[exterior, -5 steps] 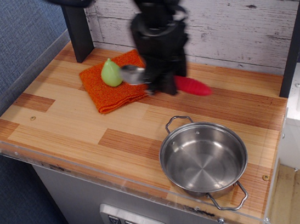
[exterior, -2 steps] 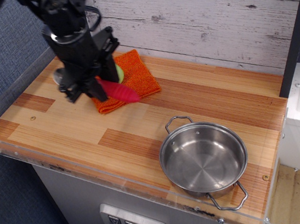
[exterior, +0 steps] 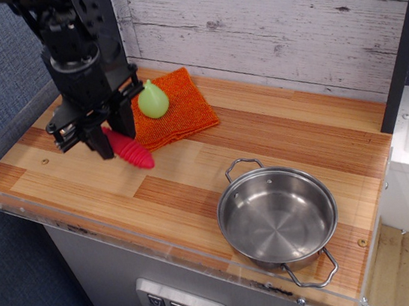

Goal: Place the red spoon on the left edge of the table.

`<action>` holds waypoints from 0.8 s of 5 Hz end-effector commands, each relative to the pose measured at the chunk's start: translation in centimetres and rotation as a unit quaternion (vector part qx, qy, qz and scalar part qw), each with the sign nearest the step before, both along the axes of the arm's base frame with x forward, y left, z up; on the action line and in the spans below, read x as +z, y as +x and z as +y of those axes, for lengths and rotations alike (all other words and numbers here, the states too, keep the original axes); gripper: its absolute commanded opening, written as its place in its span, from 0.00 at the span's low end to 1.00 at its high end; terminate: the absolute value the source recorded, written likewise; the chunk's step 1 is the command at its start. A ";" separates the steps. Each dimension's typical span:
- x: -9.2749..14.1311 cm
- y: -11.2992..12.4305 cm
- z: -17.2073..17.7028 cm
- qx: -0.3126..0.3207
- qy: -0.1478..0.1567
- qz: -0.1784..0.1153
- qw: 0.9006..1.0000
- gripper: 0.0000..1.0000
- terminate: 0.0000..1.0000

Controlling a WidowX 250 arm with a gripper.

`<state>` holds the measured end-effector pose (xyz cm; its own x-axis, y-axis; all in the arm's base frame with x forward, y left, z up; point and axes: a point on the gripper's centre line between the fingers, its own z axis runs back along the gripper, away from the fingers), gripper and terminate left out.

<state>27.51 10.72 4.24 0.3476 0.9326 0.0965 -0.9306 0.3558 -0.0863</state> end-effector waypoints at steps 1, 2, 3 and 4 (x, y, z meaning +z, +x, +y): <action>-0.6 1.2 4.0 -0.058 0.024 0.056 0.996 0.00 0.00; -0.9 0.2 4.7 -0.112 0.042 0.041 0.992 0.00 0.00; -1.9 -0.4 5.1 -0.144 0.034 0.043 0.988 0.00 0.00; -2.5 -0.8 5.3 -0.165 0.027 0.046 0.985 0.00 0.00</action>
